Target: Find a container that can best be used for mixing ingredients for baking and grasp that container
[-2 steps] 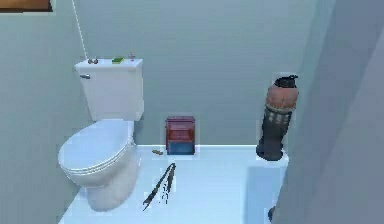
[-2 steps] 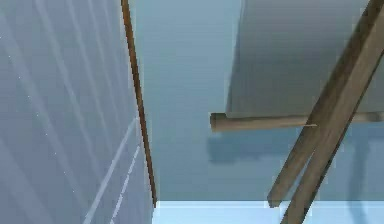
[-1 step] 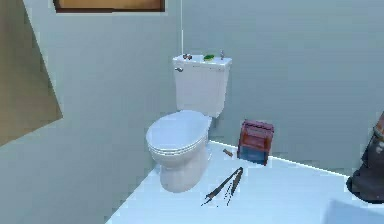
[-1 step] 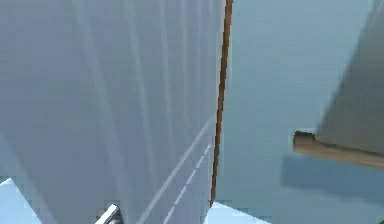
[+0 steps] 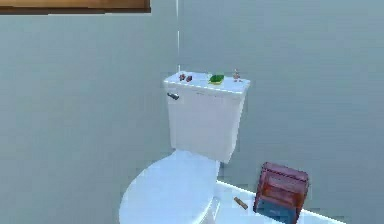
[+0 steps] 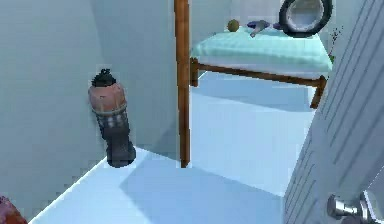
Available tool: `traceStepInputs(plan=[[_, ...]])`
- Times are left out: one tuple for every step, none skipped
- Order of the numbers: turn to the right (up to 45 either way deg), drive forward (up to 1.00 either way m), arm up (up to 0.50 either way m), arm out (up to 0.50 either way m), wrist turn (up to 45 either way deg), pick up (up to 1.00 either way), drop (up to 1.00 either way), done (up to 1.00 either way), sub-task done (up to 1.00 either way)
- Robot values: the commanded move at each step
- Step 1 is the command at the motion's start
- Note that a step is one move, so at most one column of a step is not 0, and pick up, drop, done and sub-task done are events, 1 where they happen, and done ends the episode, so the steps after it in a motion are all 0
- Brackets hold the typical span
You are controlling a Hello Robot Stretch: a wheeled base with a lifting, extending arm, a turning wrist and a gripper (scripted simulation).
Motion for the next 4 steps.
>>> traceStepInputs(plan=[[45.0, 0.00, 0.00, 0.00, 0.0, 0.00, 0.00, 0.00, 0.00], [39.0, 0.00, 0.00, 0.00, 0.0, 0.00, 0.00, 0.00, 0.00], [0.0, 0.30, 0.00, 0.00, 0.0, 0.00, 0.00, 0.00, 0.00], [30.0, 0.00, 0.00, 0.00, 0.0, 0.00, 0.00, 0.00, 0.00]])
